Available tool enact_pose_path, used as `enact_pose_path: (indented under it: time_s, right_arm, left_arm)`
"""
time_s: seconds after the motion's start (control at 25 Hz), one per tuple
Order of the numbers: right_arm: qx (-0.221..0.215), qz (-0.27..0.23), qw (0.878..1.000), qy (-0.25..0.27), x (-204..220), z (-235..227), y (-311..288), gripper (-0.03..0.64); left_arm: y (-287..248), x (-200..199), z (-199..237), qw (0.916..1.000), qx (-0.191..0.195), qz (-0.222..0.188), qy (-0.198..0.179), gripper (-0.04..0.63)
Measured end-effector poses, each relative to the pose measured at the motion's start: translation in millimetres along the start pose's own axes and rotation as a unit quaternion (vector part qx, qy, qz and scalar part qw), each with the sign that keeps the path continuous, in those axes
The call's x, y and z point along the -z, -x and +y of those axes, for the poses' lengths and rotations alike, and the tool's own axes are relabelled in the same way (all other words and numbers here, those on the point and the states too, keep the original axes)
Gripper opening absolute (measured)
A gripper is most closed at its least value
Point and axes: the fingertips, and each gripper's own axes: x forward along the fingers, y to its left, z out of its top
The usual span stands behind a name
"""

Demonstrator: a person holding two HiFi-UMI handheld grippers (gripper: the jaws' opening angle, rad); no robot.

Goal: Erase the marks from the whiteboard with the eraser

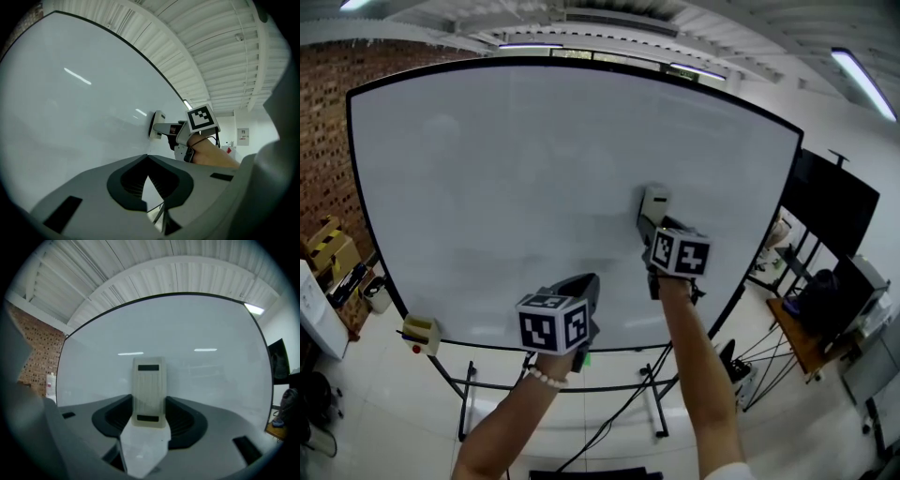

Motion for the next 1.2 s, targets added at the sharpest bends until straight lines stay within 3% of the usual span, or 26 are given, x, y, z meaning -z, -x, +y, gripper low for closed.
enact_pose_path:
  time_s: [0.36, 0.64, 1.2]
  right_arm:
    - [-0.008, -0.005, 1.0, 0.011, -1.7, 90.8, -17.2, 0.248]
    - [0.029, 0.001, 0.999, 0.013, 4.4, 181.3, -33.3, 0.247]
    - [0.014, -0.001, 1.0, -0.01, 20.2, 364.5, -69.5, 0.249]
  left_arm:
    - [55.4, -7.2, 66.6, 0.9991, -0.04, -0.008, 0.013, -0.009]
    - [116.1, -23.0, 138.2, 0.9972, -0.064, -0.025, 0.028, -0.009]
    - [221.1, -46.6, 270.5, 0.9932, -0.111, -0.022, 0.026, -0.009]
